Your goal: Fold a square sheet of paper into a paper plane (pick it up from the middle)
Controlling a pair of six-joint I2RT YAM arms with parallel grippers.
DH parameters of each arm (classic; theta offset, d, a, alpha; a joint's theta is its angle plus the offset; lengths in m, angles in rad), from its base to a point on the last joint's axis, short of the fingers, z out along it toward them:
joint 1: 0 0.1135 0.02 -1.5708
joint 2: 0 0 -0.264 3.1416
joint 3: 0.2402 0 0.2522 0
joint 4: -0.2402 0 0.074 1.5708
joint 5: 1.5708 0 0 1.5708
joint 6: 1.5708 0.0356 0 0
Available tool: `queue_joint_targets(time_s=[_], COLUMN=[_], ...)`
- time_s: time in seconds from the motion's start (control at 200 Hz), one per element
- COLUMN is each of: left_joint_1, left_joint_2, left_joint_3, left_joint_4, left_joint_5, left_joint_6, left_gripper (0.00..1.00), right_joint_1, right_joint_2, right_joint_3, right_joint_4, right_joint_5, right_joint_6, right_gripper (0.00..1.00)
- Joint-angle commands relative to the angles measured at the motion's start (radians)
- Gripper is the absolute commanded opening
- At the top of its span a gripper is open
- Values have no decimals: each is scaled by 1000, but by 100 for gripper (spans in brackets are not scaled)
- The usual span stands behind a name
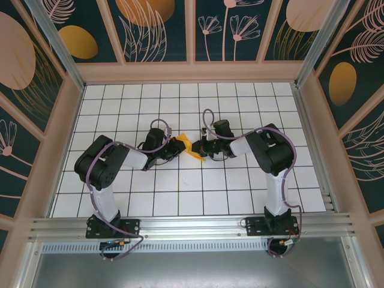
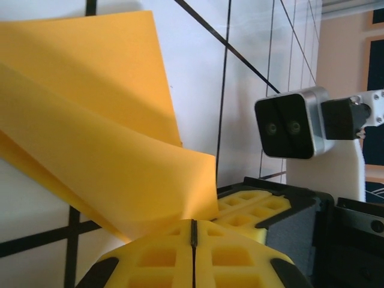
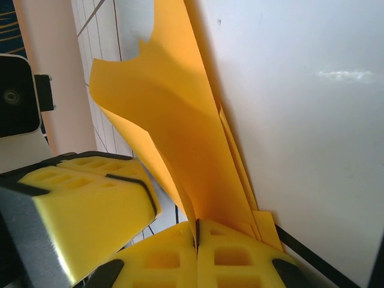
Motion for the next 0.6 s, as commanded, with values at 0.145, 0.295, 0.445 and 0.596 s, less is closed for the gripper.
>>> queue_joint_targets(time_s=[0.145,0.295,0.445,0.596], left_joint_1=[-6,-5,-6,-6], left_joint_2=[43,58,73,84], left_joint_3=[27,40,50,60], left_joint_4=[-31,-44,-81,-120], left_joint_5=[-32,-41,-55,-69], left_joint_6=[10,14,13,14], left_gripper=[5,4,4,3], right_joint_1=[-4,-4,-3,-5], right_joint_2=[14,4,-33,-61], right_joint_3=[23,33,56,72], right_joint_4=[-65,-88,-158,-227], right_joint_5=[-14,-12,15,23], right_joint_6=[-37,-51,-102,-158], right_gripper=[1,5,11,18])
